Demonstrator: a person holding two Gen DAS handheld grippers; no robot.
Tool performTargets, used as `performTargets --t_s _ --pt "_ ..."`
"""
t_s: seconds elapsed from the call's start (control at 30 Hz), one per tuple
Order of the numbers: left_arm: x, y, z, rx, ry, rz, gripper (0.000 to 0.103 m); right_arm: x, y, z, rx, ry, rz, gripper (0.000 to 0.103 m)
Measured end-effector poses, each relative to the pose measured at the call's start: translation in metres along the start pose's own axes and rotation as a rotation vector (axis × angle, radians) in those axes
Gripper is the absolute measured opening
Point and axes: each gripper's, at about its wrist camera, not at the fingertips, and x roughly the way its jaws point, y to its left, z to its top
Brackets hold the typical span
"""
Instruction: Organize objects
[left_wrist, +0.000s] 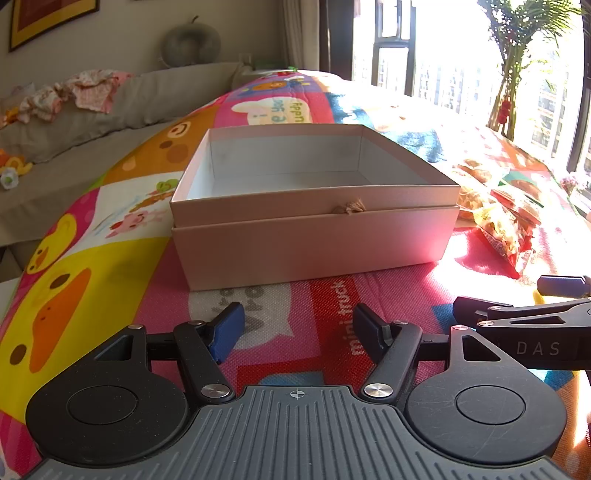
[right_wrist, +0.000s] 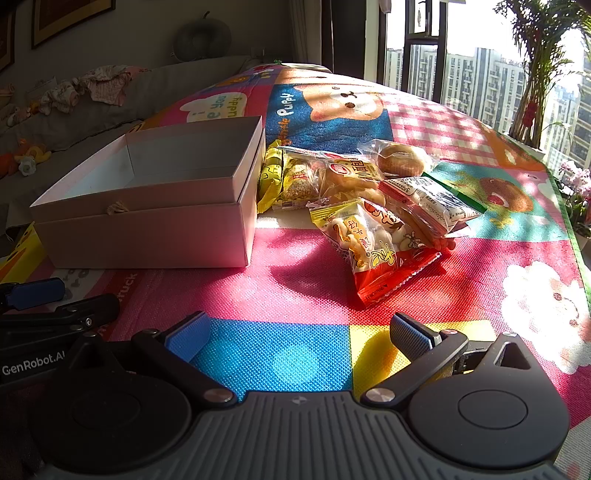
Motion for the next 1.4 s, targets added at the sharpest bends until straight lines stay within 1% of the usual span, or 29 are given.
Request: performTargets --t_s 1.4 --pt "0.0006 -0.0004 -0.0010 0.001 0.000 0.001 0.072 0.0002 0.0023 0.0004 -0.001 0.002 -0.005 0.103"
